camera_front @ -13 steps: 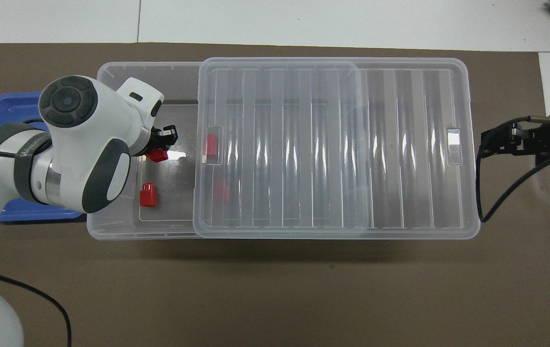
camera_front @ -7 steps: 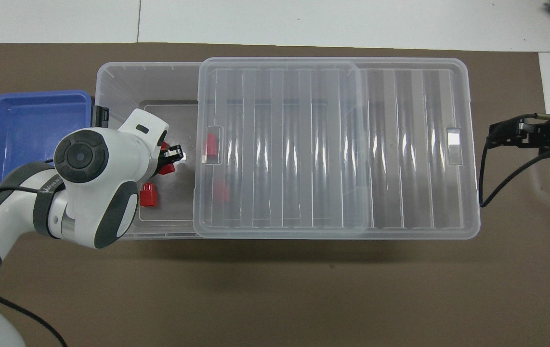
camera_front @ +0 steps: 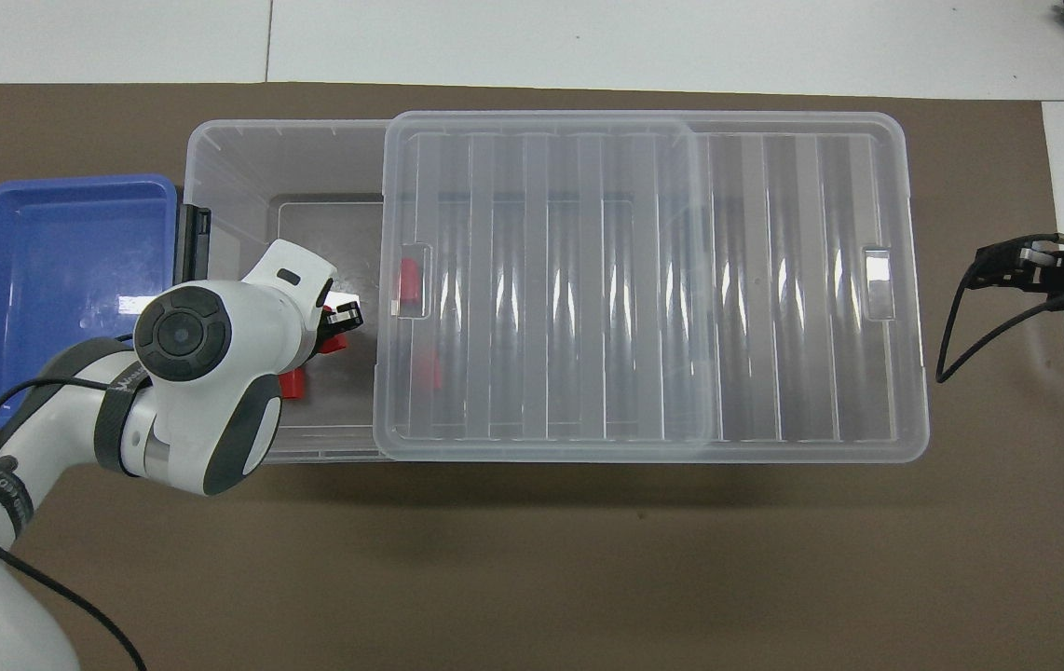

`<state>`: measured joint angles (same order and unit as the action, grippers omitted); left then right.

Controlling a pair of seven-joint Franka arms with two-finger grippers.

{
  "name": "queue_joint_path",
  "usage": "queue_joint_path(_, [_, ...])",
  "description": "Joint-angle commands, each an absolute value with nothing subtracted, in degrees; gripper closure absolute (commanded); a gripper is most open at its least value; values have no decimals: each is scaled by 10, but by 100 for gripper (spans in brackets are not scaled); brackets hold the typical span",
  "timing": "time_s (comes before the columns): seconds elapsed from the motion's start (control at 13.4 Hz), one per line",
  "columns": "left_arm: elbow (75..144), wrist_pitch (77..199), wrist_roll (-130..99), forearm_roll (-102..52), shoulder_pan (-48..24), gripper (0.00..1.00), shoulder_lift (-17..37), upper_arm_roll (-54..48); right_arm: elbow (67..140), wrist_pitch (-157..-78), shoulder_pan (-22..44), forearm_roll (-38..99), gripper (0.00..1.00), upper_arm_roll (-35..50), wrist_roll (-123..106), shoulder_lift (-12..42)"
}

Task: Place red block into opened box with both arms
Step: 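Lower the red block into the box and open the left gripper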

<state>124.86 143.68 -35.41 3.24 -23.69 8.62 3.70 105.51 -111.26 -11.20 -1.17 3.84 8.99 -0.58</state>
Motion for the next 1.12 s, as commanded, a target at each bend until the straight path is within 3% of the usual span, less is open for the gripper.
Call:
queue_joint_path(0.0, [1252,1459,-371,77,-257,100,113,45,1099,-1163,-137,-5,100,41,30,-22])
queue_joint_path(0.37, [1250,1470,-422,120,-267,100,134,45,1115,-1203,-157,-5,100,41,3,-9])
queue_joint_path(0.45, [1250,1470,-421,120,-265,90,134,45,1115,-1215,-157,-5,100,41,4,1])
queue_joint_path(0.52, [1250,1470,-421,121,-263,22,134,46,1115,-1222,-157,-6,100,41,-1,5])
queue_joint_path(0.6, [1249,1467,-420,127,-262,0,134,46,1115,-1228,-156,-6,100,41,3,12])
queue_joint_path(0.9, [1237,1440,-417,129,-259,0,127,48,1115,-1228,-135,-6,100,43,6,17])
queue_joint_path(1.05, [1189,1362,-415,129,-258,0,118,48,1115,-1216,-132,-6,100,43,6,16])
